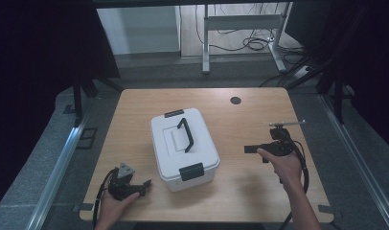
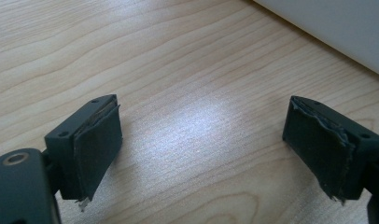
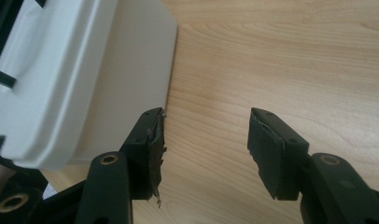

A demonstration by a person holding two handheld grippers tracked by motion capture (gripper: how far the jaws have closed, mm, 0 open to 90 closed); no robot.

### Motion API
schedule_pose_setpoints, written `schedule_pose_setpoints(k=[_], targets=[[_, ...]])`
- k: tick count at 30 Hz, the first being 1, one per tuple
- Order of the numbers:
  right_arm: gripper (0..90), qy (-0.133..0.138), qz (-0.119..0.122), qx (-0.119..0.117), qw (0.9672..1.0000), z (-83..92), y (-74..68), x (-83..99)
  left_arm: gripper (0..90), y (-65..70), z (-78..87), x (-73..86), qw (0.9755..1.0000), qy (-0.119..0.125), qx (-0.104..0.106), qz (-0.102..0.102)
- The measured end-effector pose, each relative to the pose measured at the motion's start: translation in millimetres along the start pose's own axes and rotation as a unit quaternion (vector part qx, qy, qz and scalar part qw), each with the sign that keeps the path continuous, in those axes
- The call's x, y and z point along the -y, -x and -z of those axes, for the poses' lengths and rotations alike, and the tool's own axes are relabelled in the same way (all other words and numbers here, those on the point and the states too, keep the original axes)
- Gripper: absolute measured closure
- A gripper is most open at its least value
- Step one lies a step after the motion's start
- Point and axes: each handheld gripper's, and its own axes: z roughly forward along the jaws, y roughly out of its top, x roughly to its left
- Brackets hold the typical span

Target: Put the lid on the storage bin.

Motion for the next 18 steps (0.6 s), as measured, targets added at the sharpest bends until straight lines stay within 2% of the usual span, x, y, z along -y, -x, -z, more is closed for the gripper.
schedule_pose_setpoints(k=[9,14,18], targets=[[46.2,0.006,0.004,0.002,1.0,-6.7,12.4,23.5,11.8,0.2,0.2,0.1,1.0,-0.001,-0.001,0.0],[46.3,0.014,0.007,0.0,0.9999,-7.9,14.4,27.0,11.8,0.3,0.3,0.2,1.0,-0.001,-0.002,0.001],[45.6,0.028,0.014,-0.01,0.9995,-7.1,15.1,31.0,11.8,0.7,0.5,0.3,1.0,-0.001,-0.003,0.002]])
